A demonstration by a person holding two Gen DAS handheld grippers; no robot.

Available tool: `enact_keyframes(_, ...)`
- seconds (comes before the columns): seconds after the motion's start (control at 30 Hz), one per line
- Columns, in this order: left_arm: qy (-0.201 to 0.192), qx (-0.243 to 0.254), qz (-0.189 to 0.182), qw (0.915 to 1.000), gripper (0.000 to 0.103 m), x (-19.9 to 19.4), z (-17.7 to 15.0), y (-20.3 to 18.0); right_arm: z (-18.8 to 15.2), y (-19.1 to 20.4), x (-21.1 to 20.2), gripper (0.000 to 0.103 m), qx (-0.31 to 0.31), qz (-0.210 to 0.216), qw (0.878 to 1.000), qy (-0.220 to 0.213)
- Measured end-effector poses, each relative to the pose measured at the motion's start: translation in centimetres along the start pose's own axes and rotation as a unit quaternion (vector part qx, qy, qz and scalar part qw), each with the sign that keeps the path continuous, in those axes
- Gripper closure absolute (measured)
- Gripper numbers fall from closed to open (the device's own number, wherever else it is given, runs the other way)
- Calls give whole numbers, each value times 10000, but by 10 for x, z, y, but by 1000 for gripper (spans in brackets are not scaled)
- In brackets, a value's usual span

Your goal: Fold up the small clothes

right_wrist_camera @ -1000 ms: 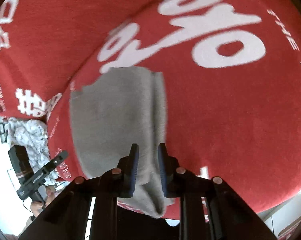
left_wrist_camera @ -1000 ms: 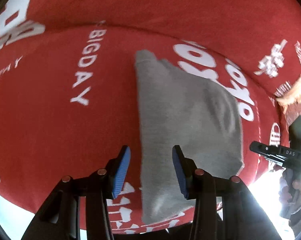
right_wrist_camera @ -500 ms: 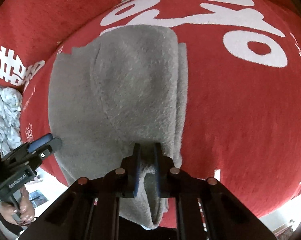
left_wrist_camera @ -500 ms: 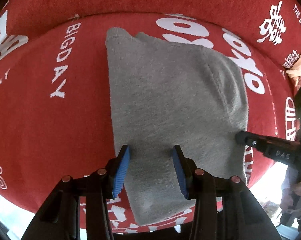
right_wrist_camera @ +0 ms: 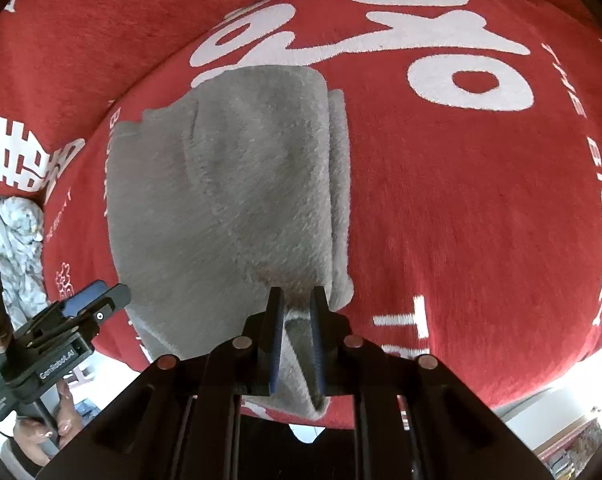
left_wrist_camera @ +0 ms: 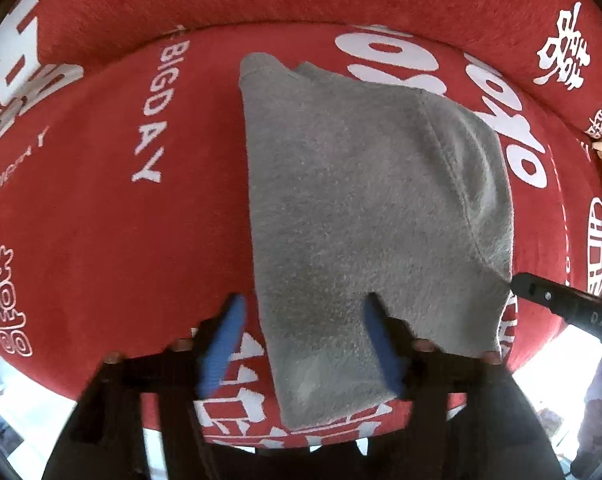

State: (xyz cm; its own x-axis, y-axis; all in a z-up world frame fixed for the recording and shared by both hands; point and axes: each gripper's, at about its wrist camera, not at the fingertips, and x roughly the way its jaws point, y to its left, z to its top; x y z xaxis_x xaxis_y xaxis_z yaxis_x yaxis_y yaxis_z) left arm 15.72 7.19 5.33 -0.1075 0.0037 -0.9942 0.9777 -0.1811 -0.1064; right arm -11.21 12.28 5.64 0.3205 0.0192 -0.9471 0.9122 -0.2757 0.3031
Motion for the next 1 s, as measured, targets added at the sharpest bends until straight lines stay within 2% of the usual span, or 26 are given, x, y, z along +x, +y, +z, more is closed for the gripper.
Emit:
enact_keyframes(0.1, -8, 57, 102, 9999, 37, -4, 0, -1, -6, 9, -4, 87, -49, -85, 10000, -16)
enact_keyframes(0.17, 37, 55, 141, 9999, 37, -4, 0, 0, -9, 17, -7, 79, -88, -165, 9998, -43)
enact_keyframes(0.23, 81, 10, 163, 9998, 37, -4, -1, 1, -12, 23, -11, 53, -133, -227, 9996, -130)
enact_keyframes(0.3, 52, -6, 228, 9997, 37, -6, -3, 2, -13, 32, -14, 43, -185, -284, 9991, -252)
enact_keyframes(0.37, -23, -12, 289, 9996, 21, -10, -4, 2, -13, 40, -18, 34, -261, -454, 9981, -324)
enact_keyframes(0.4, -109, -31, 360, 9993, 5, -14, -5, 2, -13, 43, -19, 23, -295, -554, 9974, -346)
enact_keyframes(0.47, -306, -1, 442, 9986, 4, -23, -8, 1, -14, 49, -21, 20, -363, -728, 9957, -435)
enact_keyframes(0.53, -297, 0, 460, 9985, 4, -25, -7, 1, -14, 54, -23, 18, -414, -819, 9947, -471)
enact_keyframes(0.57, -257, -18, 465, 9986, 4, -25, -7, 1, -15, 56, -24, 15, -442, -909, 9938, -471)
enact_keyframes(0.6, -217, -54, 444, 9988, 4, -25, -7, 1, -14, 58, -24, 3, -460, -975, 9930, -475)
enact_keyframes(0.73, -196, -159, 433, 9987, 4, -25, -7, 2, -16, 62, -26, 0, -474, -1140, 9905, -610)
enact_keyframes(0.87, -132, -105, 632, 9979, 4, -23, -8, 0, -15, 64, -25, 0, -519, -1285, 9887, -567)
enact_keyframes(1.0, -129, -78, 660, 9977, 4, -24, -8, -1, -14, 64, -26, 0, -513, -1319, 9885, -537)
